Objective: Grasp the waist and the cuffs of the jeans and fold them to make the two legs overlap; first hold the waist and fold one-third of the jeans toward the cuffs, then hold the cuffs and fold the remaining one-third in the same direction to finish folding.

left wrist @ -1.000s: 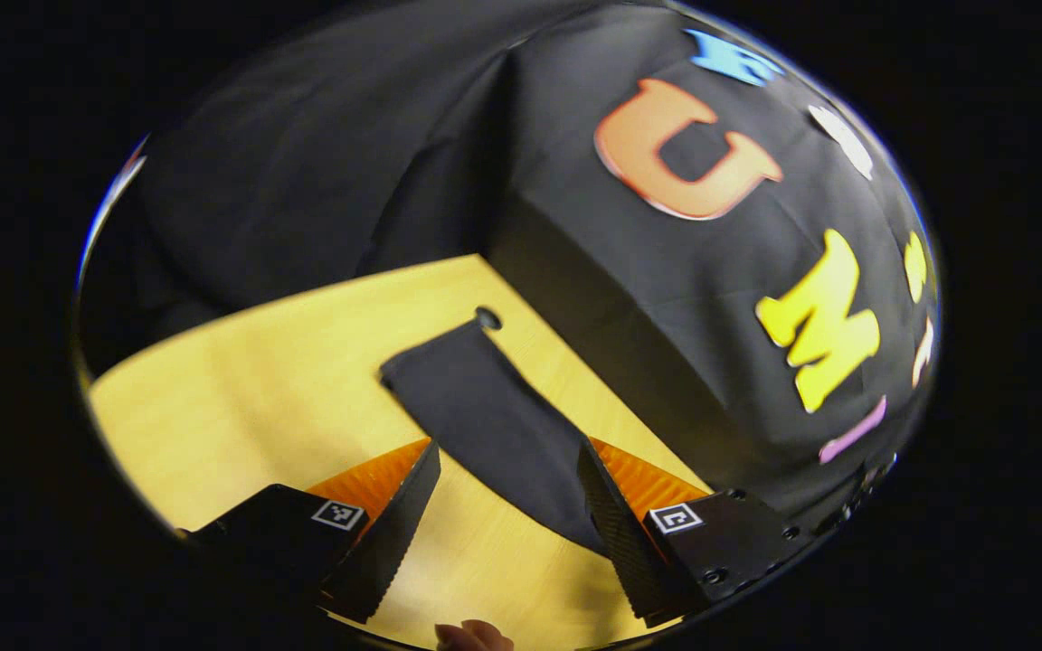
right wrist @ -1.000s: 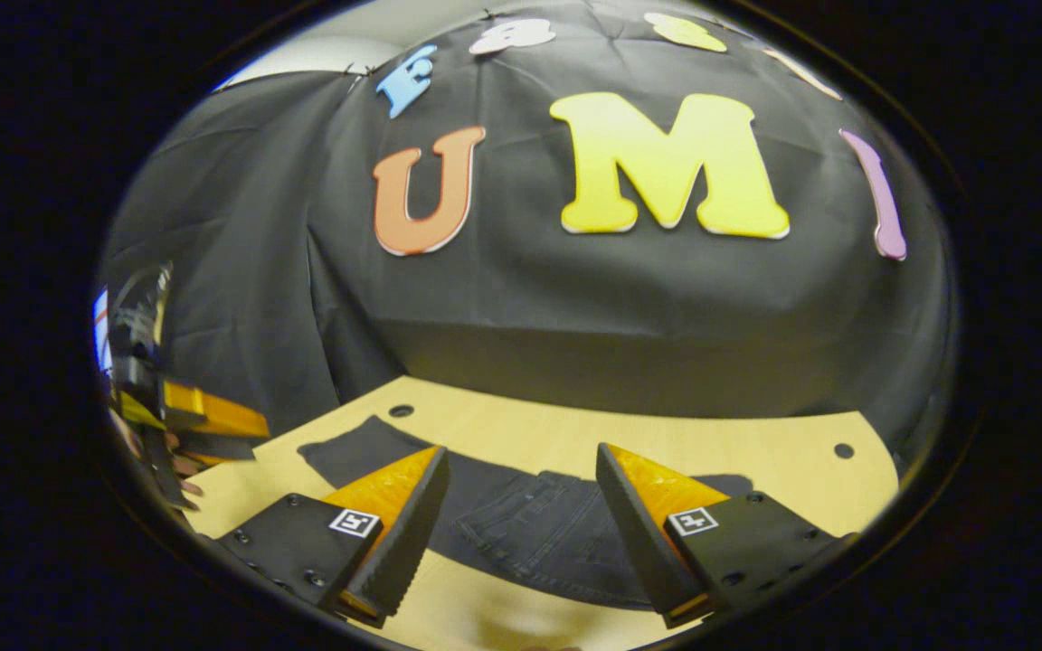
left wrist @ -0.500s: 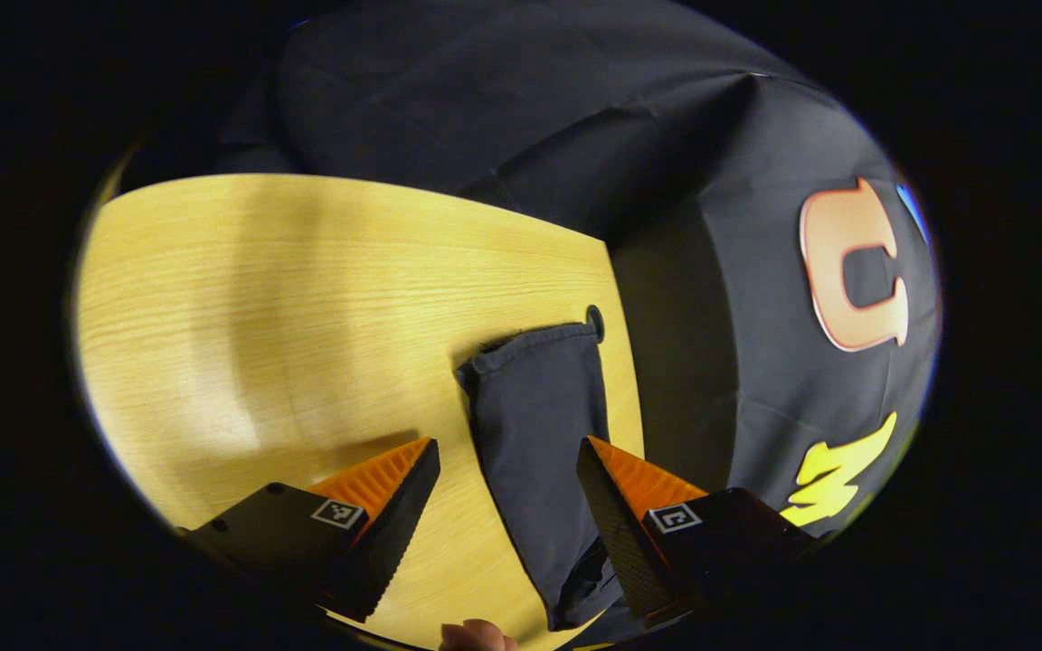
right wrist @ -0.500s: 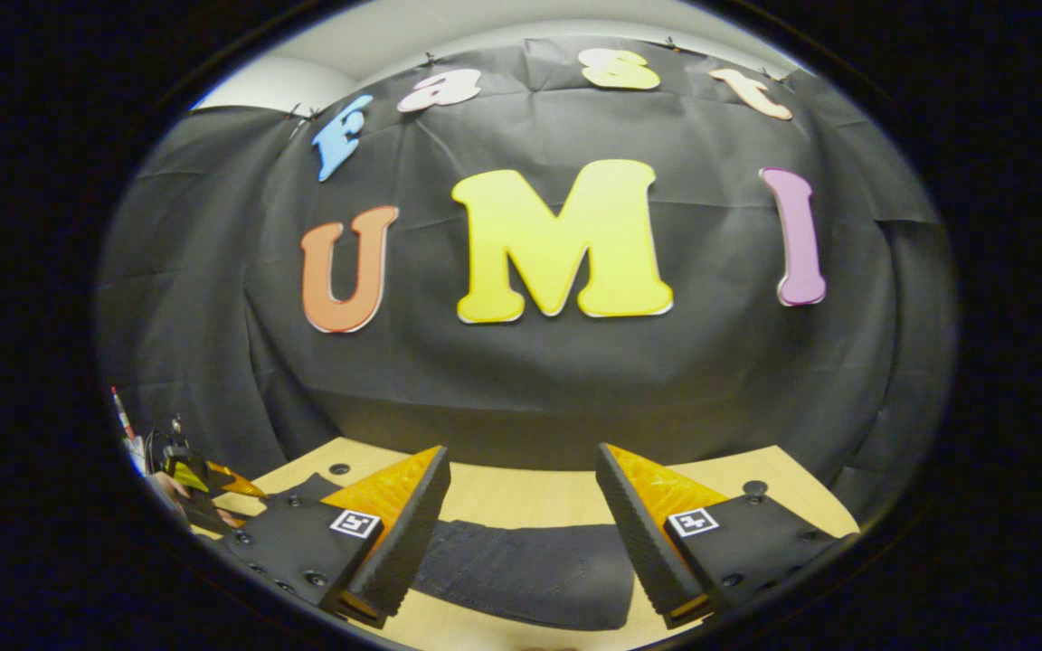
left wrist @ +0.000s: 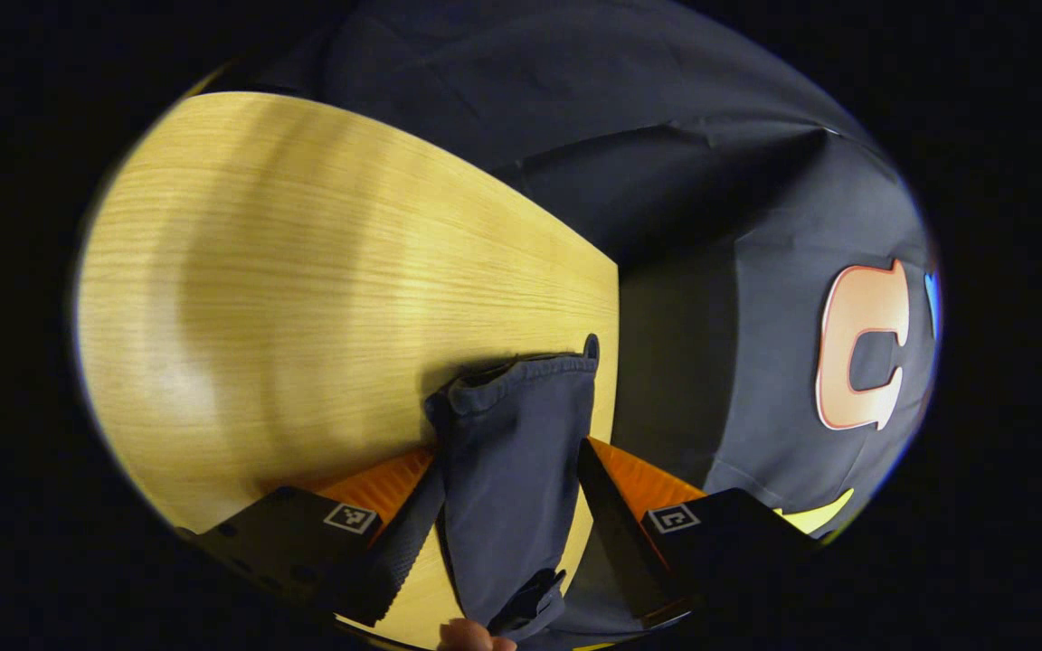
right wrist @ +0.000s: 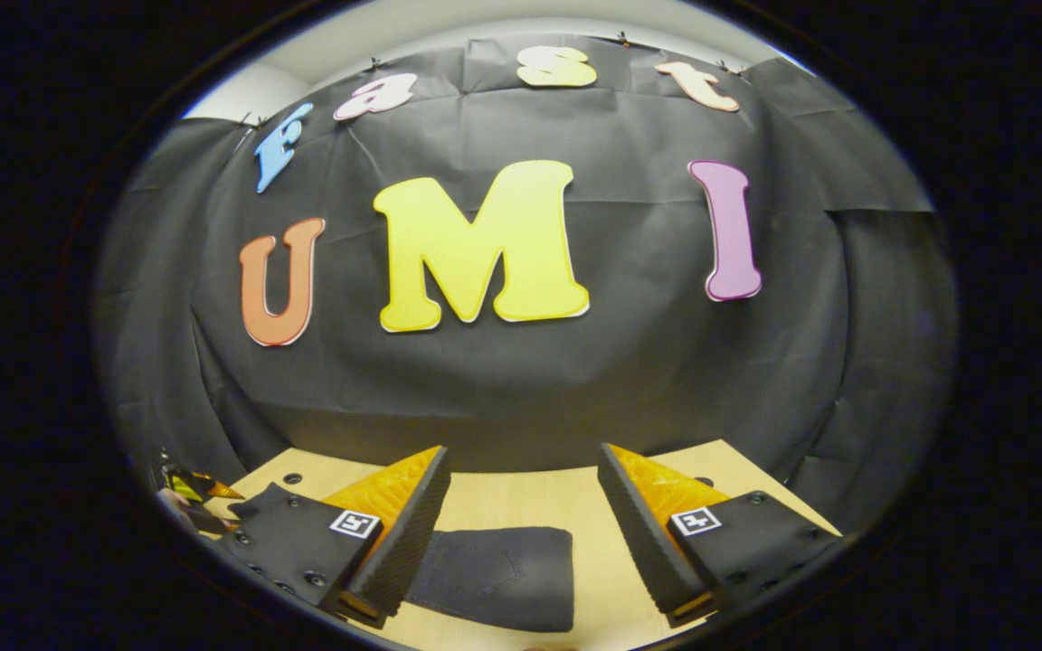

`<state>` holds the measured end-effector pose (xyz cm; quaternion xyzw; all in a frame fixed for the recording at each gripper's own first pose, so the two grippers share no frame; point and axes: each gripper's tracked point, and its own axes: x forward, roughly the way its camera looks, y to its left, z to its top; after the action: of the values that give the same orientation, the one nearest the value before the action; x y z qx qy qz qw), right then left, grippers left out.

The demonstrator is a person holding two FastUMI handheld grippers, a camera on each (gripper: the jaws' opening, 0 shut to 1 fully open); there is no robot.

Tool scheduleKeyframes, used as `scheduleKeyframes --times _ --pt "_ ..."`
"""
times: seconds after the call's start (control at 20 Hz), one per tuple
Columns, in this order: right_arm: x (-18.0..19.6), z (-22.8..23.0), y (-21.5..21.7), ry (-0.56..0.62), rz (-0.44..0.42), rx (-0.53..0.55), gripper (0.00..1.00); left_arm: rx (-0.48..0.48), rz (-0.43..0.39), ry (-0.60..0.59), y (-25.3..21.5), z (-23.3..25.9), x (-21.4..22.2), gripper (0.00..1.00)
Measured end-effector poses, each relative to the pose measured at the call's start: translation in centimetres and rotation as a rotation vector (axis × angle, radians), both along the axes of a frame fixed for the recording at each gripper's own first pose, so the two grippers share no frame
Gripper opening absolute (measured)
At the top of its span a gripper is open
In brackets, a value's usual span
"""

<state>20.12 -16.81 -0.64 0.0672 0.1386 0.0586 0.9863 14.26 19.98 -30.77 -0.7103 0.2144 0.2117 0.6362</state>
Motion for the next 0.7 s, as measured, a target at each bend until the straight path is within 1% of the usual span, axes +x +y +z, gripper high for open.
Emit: scheduleKeyframes --times 0.15,0.3,0.35,0.4,0.45,0.5,0.55,0.6,0.65,0.7 --pt "0.2 0.2 -1.0 0.003 -0.016 0.0 1.0 -0.001 0.044 -0.073 0.2 0.6 1.4 0.93" --pt "0.3 0.5 -2.1 0.004 -0.033 -0.01 1.0 0.025 0.036 -0.095 0.2 -0.2 2.4 0.9" --pt "0.3 0.6 -2.5 0.006 -0.037 -0.01 1.0 0.006 0.027 -0.079 -0.2 -1.1 2.3 0.96" --pt "0.3 0.7 -2.9 0.009 -0.043 -0.009 1.0 -0.024 0.017 -0.025 -0.4 -2.4 1.6 0.63" --pt "0.3 0.7 -3.1 0.009 -0.047 -0.008 1.0 -0.043 0.051 -0.033 -0.4 -2.4 2.0 0.38" --pt "0.3 0.9 -3.3 0.008 -0.05 -0.011 1.0 -0.027 0.031 -0.033 0.1 -2.5 2.5 0.12" --pt "0.4 0.9 -3.4 0.006 -0.049 -0.012 1.0 0.023 0.013 -0.031 -0.4 -2.1 1.6 0.1" --pt "0.5 0.9 -3.4 0.005 -0.048 -0.015 1.0 0.059 -0.006 -0.022 -0.7 -2.3 1.3 0.0" --pt "0.5 0.9 -3.4 0.007 -0.046 -0.018 1.0 0.069 -0.017 -0.022 -0.8 -2.1 1.4 0.05" --pt "0.5 0.9 -3.4 0.009 -0.045 -0.016 1.0 0.086 -0.012 -0.021 -0.4 -1.5 1.0 0.05"
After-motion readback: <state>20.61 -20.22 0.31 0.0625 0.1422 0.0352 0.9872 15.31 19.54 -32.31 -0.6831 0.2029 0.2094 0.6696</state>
